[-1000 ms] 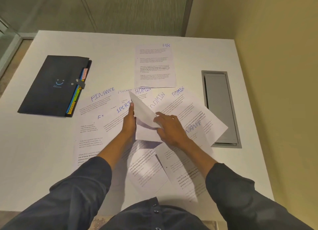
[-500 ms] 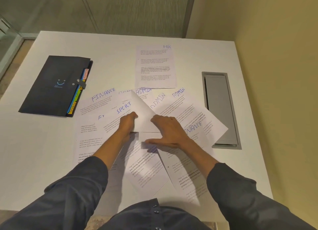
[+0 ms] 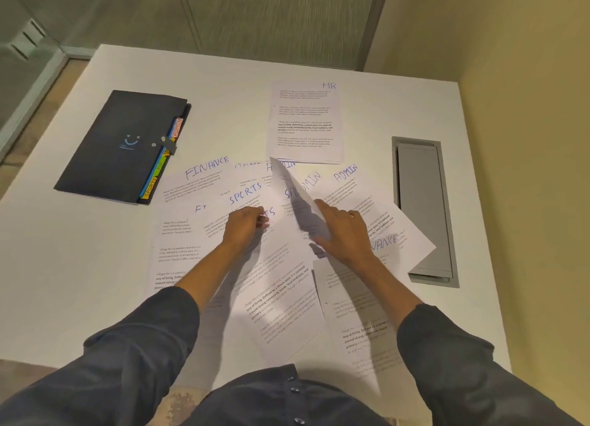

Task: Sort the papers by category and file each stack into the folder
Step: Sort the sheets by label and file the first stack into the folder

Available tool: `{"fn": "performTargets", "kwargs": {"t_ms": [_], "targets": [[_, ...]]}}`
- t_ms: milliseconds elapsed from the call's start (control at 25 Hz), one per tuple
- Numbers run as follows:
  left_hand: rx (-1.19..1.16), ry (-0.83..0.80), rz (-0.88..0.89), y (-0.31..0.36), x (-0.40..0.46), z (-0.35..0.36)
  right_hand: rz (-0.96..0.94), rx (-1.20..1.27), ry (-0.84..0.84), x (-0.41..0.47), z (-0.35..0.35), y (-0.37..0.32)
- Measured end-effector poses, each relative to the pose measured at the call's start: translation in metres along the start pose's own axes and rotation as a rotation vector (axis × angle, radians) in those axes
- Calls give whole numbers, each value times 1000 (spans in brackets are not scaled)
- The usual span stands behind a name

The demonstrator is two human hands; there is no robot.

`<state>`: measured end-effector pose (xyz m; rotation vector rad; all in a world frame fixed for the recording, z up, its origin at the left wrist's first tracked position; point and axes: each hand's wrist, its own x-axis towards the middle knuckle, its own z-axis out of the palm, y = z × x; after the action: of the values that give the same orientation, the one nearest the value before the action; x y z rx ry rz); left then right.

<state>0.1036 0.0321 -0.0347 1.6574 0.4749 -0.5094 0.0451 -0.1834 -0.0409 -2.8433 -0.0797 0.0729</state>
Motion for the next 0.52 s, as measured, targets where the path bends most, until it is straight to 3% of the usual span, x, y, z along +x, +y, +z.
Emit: {"fn": "performTargets", "kwargs": {"t_ms": [120,240,320,440,520], "targets": [[491,110,185,-17,9,-23,196,124,49,2,-4,8],[728,134,252,-22,20,-48,462,418,8,7,-6,19],[888,159,320,-20,33,-61,540,510,-34,8,-9,30],[1102,149,384,-7,56,-66,645,395,-114,5,-14,36],[1187,123,428,4,71,-62,660,212,-44,3,-10,25]]}}
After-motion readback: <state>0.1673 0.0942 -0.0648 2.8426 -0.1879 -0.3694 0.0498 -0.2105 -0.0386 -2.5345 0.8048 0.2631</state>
